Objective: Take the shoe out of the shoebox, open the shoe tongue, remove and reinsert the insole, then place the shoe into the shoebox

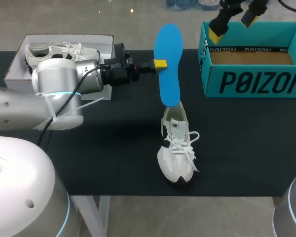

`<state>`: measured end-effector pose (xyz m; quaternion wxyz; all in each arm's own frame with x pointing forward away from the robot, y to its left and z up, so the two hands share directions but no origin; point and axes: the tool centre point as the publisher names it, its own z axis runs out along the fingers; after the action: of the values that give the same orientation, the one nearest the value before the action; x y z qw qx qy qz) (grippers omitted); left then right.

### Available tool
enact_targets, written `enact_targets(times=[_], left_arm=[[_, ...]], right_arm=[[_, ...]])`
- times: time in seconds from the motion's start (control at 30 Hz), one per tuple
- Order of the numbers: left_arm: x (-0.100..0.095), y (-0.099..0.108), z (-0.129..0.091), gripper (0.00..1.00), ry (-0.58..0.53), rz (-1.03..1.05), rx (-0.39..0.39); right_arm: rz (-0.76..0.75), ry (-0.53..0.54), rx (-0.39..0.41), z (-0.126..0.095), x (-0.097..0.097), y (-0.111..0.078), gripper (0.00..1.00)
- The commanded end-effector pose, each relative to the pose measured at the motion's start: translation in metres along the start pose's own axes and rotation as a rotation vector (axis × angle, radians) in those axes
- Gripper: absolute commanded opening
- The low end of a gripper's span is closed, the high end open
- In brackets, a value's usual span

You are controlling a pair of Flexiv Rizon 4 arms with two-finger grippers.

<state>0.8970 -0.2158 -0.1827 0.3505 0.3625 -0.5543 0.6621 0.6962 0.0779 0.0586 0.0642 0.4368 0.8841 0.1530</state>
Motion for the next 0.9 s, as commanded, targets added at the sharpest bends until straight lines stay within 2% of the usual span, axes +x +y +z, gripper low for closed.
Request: enact_targets(times=[0.03, 0.77, 0.9], left_arm=[[0.0003, -0.0002, 0.0000, 0.00, -0.002, -0.001, -0.002], [0.0003, -0.0002, 0.0000, 0.00, -0.002, -0.001, -0.002], [-0.0009, 0.0052, -0.0048, 0.00, 0.033, 0.194, -0.015]], right_arm=[[0.002, 0.002, 0.002, 0.0002, -0.0002, 0.0003, 1.00], [0.002, 0.002, 0.002, 0.0002, -0.0002, 0.0003, 1.00], [0.002, 0.002, 0.002, 0.0002, -0.0002, 0.0003, 1.00]])
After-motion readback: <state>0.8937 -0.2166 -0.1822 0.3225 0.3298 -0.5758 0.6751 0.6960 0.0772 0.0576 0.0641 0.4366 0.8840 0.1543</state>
